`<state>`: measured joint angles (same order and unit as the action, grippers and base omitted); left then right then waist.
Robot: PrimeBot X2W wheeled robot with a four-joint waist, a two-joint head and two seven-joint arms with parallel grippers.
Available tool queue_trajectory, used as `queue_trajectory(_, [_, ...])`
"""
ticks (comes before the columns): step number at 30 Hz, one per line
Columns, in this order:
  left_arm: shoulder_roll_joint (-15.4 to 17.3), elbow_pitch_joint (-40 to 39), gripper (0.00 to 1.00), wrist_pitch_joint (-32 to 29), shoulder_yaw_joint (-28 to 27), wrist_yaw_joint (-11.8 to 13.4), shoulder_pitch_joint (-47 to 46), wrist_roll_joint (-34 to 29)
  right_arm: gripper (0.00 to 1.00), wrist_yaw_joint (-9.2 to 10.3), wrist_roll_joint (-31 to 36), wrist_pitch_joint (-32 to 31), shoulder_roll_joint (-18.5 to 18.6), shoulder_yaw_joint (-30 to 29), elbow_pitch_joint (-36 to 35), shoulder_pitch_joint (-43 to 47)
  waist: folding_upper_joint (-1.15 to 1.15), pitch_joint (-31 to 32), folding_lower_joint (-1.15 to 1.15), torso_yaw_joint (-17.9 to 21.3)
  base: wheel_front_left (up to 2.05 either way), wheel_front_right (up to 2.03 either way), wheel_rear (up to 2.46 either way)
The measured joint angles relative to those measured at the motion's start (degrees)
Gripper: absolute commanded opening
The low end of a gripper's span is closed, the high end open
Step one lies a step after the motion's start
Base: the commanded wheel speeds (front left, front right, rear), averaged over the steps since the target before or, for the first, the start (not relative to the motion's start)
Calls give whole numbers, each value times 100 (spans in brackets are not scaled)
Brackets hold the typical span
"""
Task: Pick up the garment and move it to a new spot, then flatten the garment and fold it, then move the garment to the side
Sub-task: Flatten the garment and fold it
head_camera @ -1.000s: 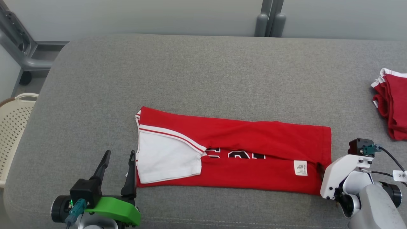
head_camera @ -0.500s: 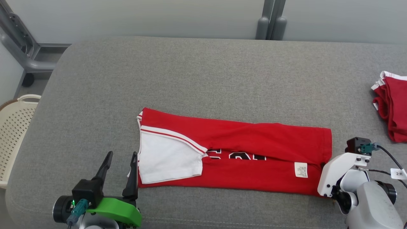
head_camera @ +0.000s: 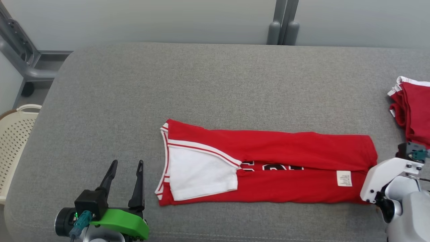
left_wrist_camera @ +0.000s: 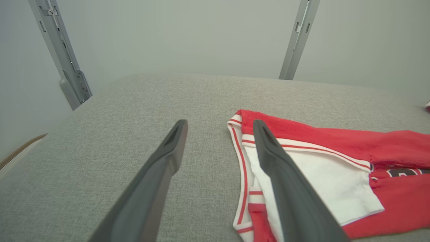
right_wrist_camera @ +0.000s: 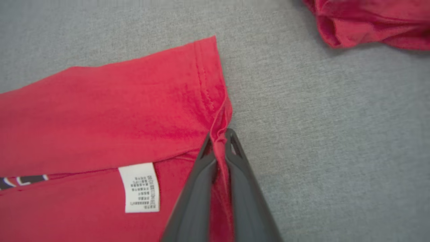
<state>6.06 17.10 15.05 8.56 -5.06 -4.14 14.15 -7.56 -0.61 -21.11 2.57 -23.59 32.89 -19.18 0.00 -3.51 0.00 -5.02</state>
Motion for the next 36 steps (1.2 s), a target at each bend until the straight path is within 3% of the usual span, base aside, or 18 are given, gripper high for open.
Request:
queue_trajectory(9, [-42, 0, 100, 0, -24, -33, 19, -10, 0, 1, 697, -402, 76, -794, -1162, 368, 0, 75, 0, 41, 0, 0, 0])
queue_trajectory(15, [-56, 4, 100, 0, -76, -46, 30, -36, 0, 2, 872, -740, 68, -831, -1766, 458, 0, 89, 0, 96, 0, 0, 0])
queue_trajectory(24, [-104, 63, 100, 0, -66, -92, 24, -71, 0, 3, 64, -955, 34, 811, -1901, 508, 0, 143, 0, 83, 0, 0, 0])
queue_trajectory(36, [-147, 134, 100, 0, -32, -135, 23, -118, 0, 3, -991, -764, 27, 3040, -1081, 222, 0, 168, 0, -56, 0, 0, 0])
